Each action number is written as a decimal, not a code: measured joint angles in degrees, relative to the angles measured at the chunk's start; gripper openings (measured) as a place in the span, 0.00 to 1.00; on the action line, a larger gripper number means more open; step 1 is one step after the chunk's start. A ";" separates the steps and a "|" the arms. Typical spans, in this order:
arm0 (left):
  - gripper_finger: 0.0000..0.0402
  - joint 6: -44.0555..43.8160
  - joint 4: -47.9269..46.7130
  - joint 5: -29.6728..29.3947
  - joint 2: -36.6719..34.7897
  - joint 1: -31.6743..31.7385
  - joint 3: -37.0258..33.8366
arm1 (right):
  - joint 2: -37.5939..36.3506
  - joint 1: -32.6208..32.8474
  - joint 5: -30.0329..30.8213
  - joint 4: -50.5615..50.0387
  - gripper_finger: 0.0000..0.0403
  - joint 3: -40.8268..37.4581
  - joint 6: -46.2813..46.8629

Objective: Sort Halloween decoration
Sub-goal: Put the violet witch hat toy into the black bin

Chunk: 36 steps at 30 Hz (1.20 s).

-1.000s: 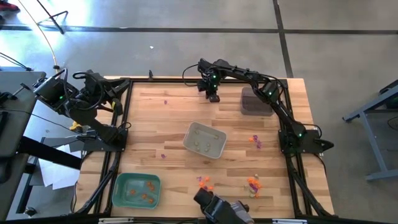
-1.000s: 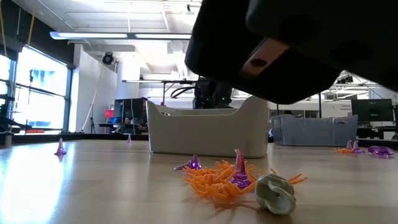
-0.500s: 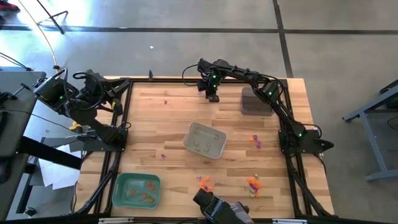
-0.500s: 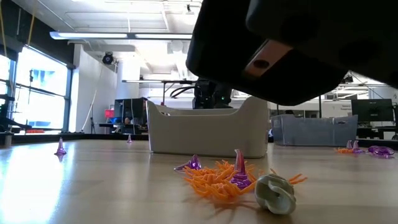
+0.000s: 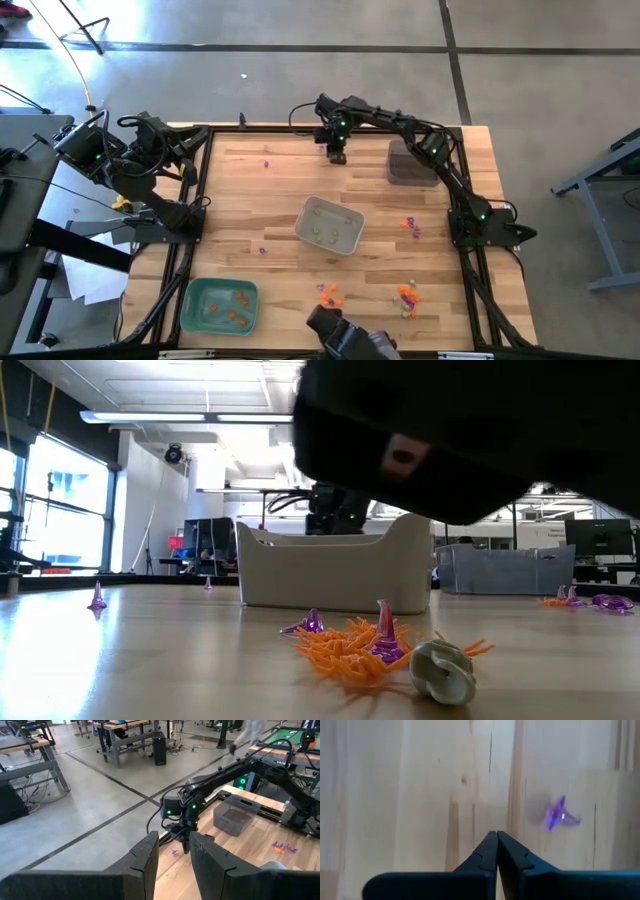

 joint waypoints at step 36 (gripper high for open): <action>0.24 0.46 0.00 0.04 -0.44 -0.02 0.00 | 0.35 2.03 10.26 6.82 0.28 5.15 1.70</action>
